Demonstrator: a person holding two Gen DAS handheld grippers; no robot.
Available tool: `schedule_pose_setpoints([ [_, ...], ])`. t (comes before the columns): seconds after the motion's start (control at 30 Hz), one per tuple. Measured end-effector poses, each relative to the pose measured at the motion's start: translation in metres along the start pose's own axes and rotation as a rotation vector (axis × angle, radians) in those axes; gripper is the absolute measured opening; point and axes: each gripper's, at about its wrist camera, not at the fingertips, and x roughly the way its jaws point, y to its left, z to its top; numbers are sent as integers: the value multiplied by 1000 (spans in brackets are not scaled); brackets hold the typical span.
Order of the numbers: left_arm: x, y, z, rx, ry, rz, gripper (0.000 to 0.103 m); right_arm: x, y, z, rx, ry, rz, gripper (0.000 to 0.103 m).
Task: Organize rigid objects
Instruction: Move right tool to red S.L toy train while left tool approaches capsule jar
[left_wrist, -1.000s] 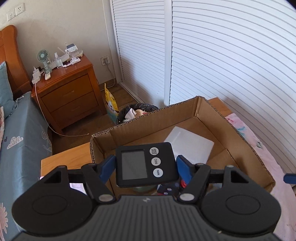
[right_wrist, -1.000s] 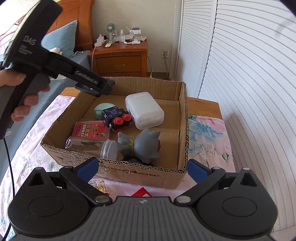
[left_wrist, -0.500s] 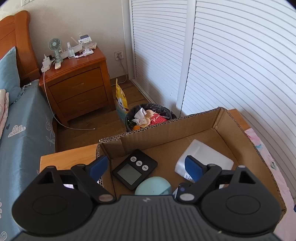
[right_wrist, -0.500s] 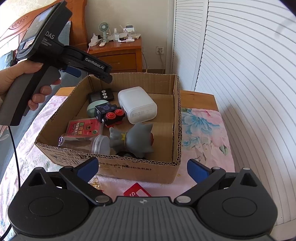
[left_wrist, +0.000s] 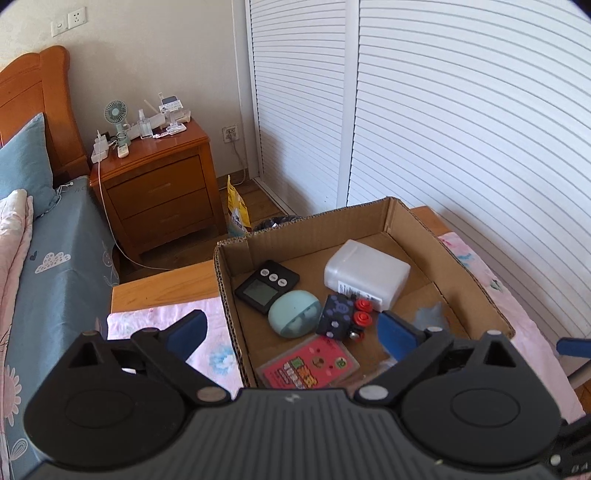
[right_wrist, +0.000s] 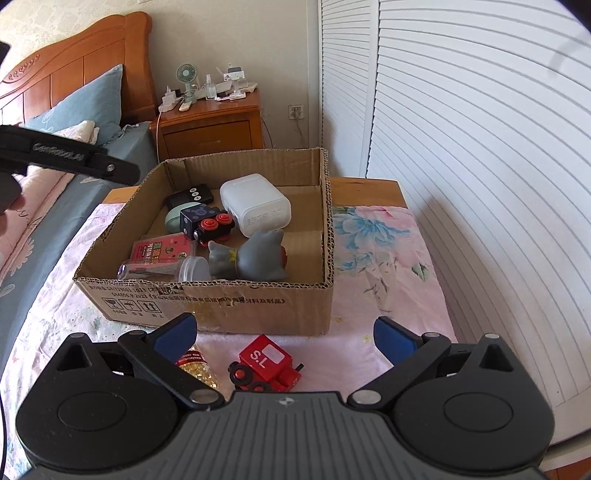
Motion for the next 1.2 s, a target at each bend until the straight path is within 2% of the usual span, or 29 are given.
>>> schedule_pose_setpoints([
  [0.3,-39,-21,-79,39,-31,-5,100,7,-10,-38,46,12,8,103],
  [0.5,-44,-33,-123,11,-15,-43,100,21,-17,-52,96,48,14,103],
  [0.63,-43,-42,-146,-6,-5,-32,100,25,-18,-55,103,58,7,103],
  [0.77,-44,-49,-158,-19,-21,-19,100,28,-19,-57,117,61,2,103],
  [0.87,-41,-53,-165,-36,-13,-37,100,32,-19,-57,130,67,4,103],
  [1.03,-38,-62,-171,19,-1,-22,100,39,-11,-50,113,56,-1,103],
  [1.2,-38,-61,-172,15,-3,-42,100,58,-4,-36,105,50,-18,103],
])
